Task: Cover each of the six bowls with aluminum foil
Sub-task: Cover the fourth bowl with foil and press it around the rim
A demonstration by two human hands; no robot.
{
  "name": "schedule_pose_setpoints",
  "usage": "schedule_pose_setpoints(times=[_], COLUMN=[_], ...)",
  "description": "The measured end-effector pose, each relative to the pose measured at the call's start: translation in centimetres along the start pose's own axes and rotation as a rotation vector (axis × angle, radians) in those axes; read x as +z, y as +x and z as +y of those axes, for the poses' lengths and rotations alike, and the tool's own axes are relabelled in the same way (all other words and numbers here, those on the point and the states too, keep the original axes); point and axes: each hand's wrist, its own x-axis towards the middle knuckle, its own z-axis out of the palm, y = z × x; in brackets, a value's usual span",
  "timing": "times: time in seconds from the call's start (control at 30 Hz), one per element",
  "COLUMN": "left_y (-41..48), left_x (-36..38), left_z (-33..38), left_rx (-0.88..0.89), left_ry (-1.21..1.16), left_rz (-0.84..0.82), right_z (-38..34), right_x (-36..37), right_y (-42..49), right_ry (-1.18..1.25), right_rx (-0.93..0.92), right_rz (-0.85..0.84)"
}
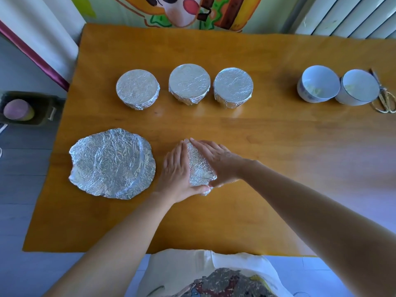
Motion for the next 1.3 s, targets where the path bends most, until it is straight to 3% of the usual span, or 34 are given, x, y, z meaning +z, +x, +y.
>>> schedule_pose_setpoints(times=[0.17, 0.63, 0.87, 1.03, 1.17, 1.3], left_y=[0.2, 0.9, 1.2, 0.6, -0.3, 0.2], left_x=[0.2, -0.2, -1.8, -2.5, -2.4, -1.6], left_z=[-0.7, -1.3, -2.7, -3.6, -3.2, -2.3], left_rx=[0.030, 0.094, 0.176, 0.215, 0.207, 0.158], left_ry=[-0.083, -0.040, 0.050, 0.019, -0.022, -0.023], left_rz=[-0.020, -0.043, -0.044, -0.059, -0.058, -0.075], right_z=[0.0, -0.6, -2.5, -2.8, -1.8, -1.5], right_x=[0.4, 1.1, 2.4, 2.4, 0.8, -0.2], right_y=[0.4, 0.4, -0.7, -1.3, -1.8, -0.8], right_ry=[-0.021, 0.059, 0.073, 0.090, 0.101, 0.006], right_rx=[-0.004, 0.093, 0.350, 0.441, 0.296, 0.142], right_rz=[0.030, 0.036, 0.146, 0.131, 0.162, 0.048])
